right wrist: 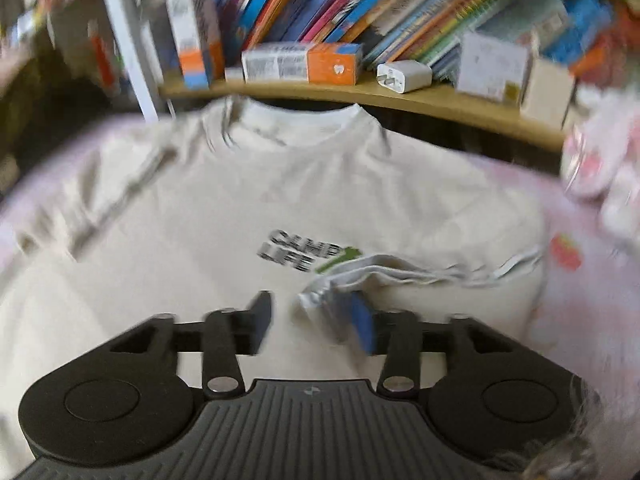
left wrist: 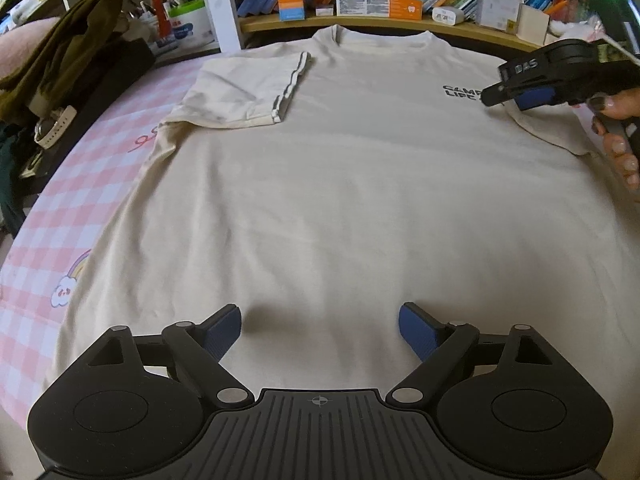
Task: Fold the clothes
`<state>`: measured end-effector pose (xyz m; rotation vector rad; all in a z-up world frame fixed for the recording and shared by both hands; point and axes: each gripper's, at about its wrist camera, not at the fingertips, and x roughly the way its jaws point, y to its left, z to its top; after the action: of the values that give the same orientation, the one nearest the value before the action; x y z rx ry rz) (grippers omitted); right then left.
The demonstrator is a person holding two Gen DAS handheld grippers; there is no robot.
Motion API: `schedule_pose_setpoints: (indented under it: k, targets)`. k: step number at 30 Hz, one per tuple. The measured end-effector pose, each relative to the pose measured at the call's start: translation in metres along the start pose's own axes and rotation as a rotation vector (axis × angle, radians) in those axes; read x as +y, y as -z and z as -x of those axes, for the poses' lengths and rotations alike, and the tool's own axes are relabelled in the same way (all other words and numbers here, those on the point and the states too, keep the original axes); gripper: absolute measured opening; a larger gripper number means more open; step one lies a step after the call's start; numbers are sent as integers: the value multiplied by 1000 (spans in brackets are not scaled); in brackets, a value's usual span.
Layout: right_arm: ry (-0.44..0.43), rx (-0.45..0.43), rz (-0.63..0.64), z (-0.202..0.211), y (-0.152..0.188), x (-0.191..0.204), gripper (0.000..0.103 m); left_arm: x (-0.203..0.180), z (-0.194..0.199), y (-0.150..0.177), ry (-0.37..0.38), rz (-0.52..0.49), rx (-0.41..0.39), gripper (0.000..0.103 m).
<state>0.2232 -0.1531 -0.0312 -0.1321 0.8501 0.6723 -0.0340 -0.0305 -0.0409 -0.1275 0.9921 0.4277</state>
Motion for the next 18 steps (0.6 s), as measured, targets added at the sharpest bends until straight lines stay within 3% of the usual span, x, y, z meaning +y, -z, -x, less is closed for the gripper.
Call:
schedule_pose_setpoints:
  k: [5, 11, 18]
  targets:
    - [-80, -45, -129, 15, 1, -16, 51, -6, -2, -3, 5, -12, -3, 90]
    - [-145, -159, -292, 55, 14, -50, 63, -12, -2, -3, 8, -11, -10, 90]
    - [-64, -160, -425, 58, 19, -107, 67, -12, -1, 0, -4, 30, -10, 90]
